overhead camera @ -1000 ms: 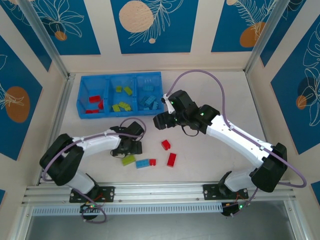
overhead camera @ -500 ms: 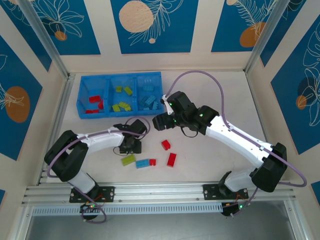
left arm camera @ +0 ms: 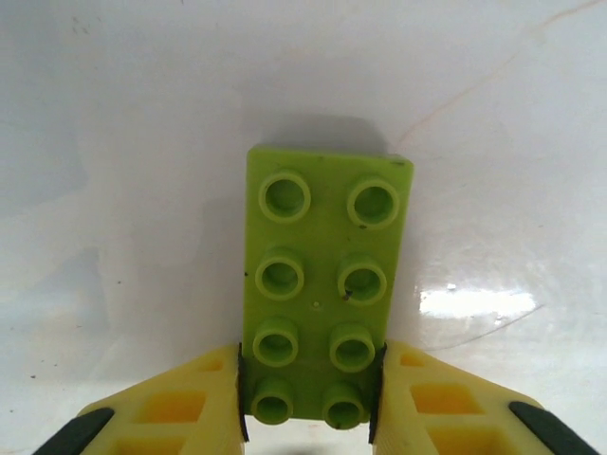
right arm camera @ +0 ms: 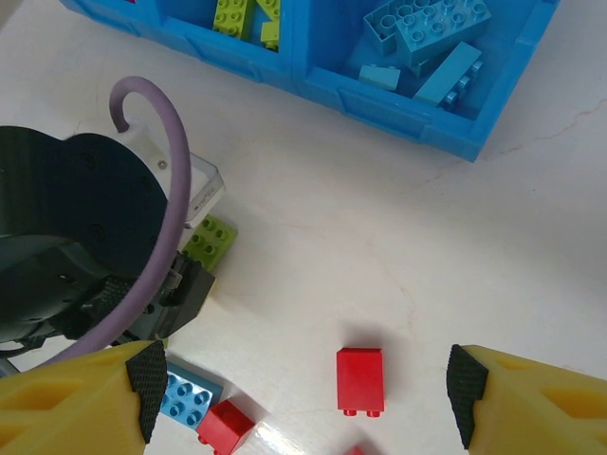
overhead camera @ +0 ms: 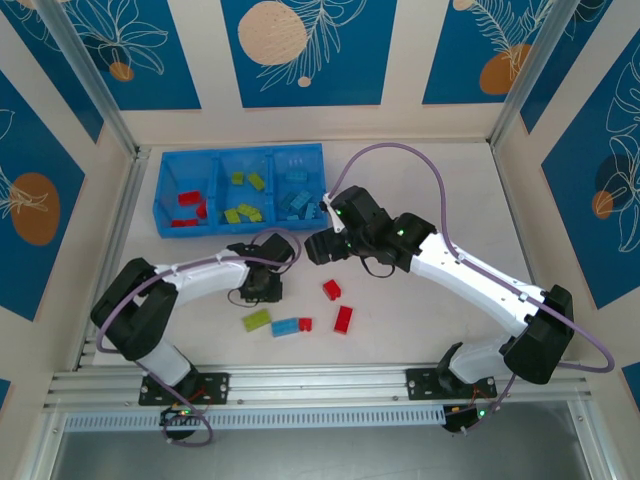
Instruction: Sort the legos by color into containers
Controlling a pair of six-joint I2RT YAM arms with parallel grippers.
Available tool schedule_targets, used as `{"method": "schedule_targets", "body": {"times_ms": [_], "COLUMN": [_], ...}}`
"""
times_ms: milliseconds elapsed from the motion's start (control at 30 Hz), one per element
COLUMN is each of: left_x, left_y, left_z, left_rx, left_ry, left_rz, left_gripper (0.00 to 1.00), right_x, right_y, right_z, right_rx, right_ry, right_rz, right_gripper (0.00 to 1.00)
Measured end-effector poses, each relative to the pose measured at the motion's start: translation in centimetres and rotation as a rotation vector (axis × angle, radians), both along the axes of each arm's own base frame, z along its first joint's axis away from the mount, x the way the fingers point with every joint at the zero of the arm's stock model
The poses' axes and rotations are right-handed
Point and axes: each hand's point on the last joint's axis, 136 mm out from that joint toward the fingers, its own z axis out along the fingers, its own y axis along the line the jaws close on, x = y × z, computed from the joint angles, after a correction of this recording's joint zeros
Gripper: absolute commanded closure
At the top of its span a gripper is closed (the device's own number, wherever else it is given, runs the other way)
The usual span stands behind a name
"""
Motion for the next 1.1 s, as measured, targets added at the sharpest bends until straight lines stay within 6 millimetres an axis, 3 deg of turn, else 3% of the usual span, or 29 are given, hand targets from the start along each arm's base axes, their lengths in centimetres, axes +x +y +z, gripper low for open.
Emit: {"method": "schedule_targets", "body": {"times_ms": [67,200,300,400,600,700,767,933,1100], "left_x": [0.3,2.5,6.3,10.8,21.5,25.7,27.2,26.7,22.8], "left_y": [0.0,0.6,2.4,5.1,7.5,7.7,7.8,7.5,6.3], "left_z": [1.5,7.0,11.1,13.2,13.8,13.1,12.5,13.1,17.3], "left_rx": [-0.024,-0.073,-0.11,-0.098,-0.062,-0.064,-0.065,-0.091,-0.144], "left_ry": [-0.041,-0.204,-0.317,-0.375,-0.395,-0.383,-0.371,-0.349,-0.399], "left_rz": [0.002,0.025,0.109,0.2,0.279,0.279,0.277,0.251,0.207], "left_gripper": [0.8,0.78,0.78,0.77,0.65,0.53,0.44,0.41,0.4], "right_x": [0.0,-0.1,-0.2,-0.2,-0.4,-0.8,-1.1,-1.8,-2.2], "right_y": [0.0,0.1,0.1,0.0,-0.4,-0.8,-1.3,-2.5,-4.1], "right_z": [0.0,0.2,0.4,0.6,0.8,1.0,1.2,0.7,-1.5], "right_rx": [0.002,0.009,0.013,0.015,0.02,0.023,0.025,0.023,-0.003], "right_ry": [0.002,0.001,-0.006,-0.011,-0.004,-0.008,-0.01,-0.002,0.035], "right_rz": [-0.003,-0.009,-0.011,-0.018,-0.035,-0.042,-0.05,-0.078,-0.131], "right_gripper": [0.2,0.2,0.2,0.2,0.2,0.2,0.2,0.2,0.2]}}
